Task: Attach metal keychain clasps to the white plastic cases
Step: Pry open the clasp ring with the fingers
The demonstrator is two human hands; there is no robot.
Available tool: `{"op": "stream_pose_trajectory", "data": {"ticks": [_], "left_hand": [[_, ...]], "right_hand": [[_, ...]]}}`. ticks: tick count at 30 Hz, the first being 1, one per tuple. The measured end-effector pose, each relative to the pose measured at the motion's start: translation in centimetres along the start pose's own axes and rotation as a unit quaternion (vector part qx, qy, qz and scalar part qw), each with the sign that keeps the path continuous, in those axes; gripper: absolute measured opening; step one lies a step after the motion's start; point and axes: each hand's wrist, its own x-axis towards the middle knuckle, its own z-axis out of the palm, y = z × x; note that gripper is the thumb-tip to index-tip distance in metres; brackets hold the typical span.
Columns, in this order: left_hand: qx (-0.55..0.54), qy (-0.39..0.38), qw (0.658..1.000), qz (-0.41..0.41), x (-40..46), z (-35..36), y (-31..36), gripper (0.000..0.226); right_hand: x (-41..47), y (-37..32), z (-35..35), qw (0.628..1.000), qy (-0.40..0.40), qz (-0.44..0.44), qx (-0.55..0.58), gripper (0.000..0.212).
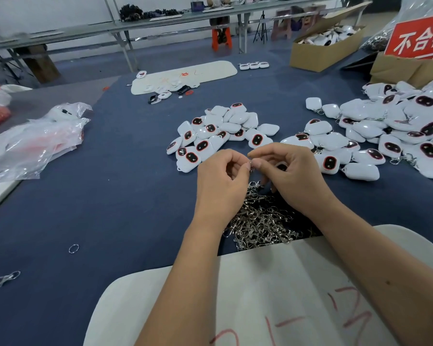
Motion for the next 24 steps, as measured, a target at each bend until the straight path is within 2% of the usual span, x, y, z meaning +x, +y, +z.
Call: {"op": "stream_pose_trajectory", "data": {"ticks": [4, 8, 13, 17, 24], "left_hand": [[0.003, 0.025, 0.999, 0.043, -0.09, 0.11, 0.17, 0.012], [0.017, 0.026, 0.996, 0.080, -0.08, 0.13, 0.22, 0.012], [0.049, 0.018, 0.992, 0.119, -0.05, -0.20, -0.21, 0.010], [0.080, 0.022, 0.987, 0.138, 0.04, -0.14, -0.28, 0.011], [0.017, 0.005, 0.998, 0.057, 0.12, -0.10, -0.41, 0.009]], "right_hand": [[0.08, -0.27, -0.31, 0.997, -0.050, 0.027, 0.046, 0.016], [0.16, -0.40, -0.56, 0.995, -0.040, 0.039, 0.080, 0.016], [0.03, -0.36, -0.43, 0.999, -0.020, 0.027, 0.042, 0.019], [-0.13, -0.32, -0.03, 0.999, -0.041, 0.014, 0.001, 0.020], [-0.01, -0.19, 0.00, 0.999, -0.025, 0.021, 0.014, 0.015]]}}
